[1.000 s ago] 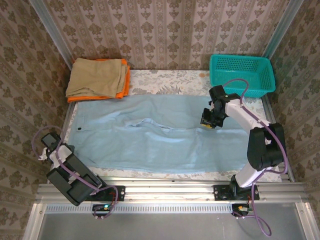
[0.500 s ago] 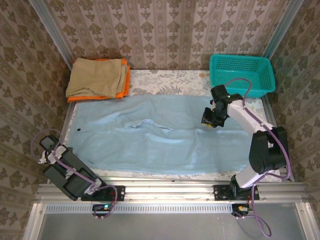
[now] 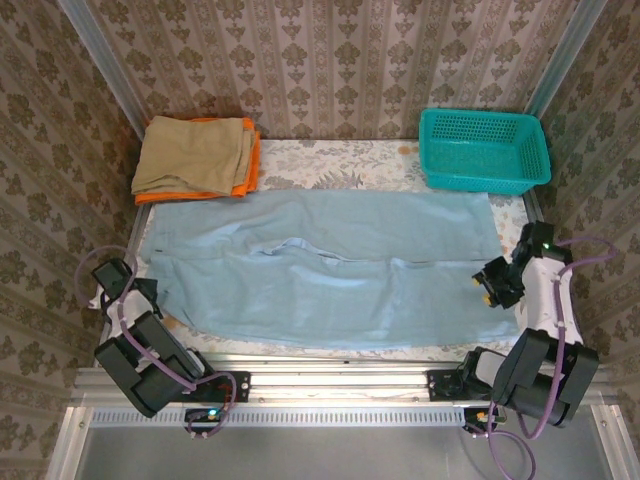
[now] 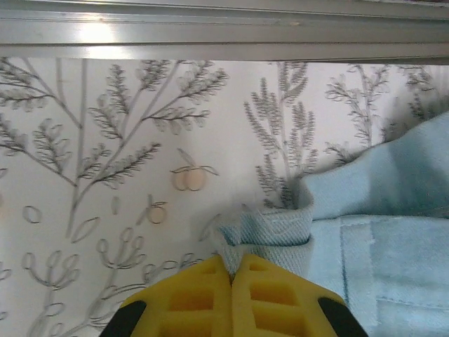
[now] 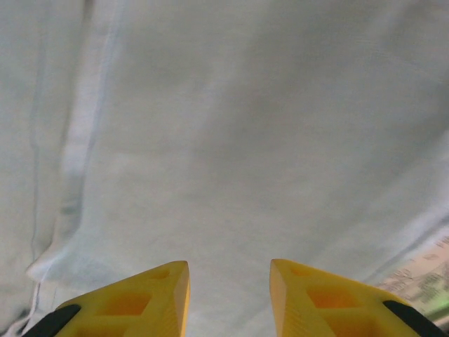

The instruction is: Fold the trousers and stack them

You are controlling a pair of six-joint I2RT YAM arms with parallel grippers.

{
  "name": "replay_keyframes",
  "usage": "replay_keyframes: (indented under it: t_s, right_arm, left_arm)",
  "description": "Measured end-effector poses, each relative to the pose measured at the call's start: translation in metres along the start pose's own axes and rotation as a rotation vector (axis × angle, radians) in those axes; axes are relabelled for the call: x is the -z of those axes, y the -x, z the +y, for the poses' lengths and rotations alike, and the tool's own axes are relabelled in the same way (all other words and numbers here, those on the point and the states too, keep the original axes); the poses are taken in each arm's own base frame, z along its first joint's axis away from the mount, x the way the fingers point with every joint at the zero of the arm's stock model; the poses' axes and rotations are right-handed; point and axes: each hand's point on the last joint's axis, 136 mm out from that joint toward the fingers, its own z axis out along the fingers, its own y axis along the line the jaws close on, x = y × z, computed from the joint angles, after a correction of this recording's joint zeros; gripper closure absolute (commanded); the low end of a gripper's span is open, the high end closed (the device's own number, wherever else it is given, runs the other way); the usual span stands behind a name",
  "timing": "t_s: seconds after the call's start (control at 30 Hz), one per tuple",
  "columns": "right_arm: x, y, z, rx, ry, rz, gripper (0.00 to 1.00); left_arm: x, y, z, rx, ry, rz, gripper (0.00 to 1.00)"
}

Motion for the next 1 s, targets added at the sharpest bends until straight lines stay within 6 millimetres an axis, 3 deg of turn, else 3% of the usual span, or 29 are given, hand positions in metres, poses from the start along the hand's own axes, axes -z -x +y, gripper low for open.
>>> replay_keyframes:
  t_s: [0.17, 0.43, 0.7, 1.0]
  right_arm:
    - [-0.007, -0.014, -0.023, -0.039, -0.074, 0.053, 0.66]
    - [-0.015, -0.06, -0.032, 0.048, -0.192, 0.124, 0.64]
    - [-0.037, -0.105, -0.062, 0.016, -0.271, 0.159, 0.59]
    - [-0.054, -0.114, -0.064, -0.015, -0.322, 0.167, 0.59]
  left_arm:
    - [0.007, 0.007, -0.018, -0.001, -0.061, -0.008, 1.0]
    - [0.021, 0.007, -0.038, -0.014, -0.135, -0.027, 1.0]
    - [0.028, 0.012, -0.051, -0.019, -0.171, -0.033, 1.0]
    - [0.029, 0.01, -0.054, -0.02, -0.18, -0.028, 1.0]
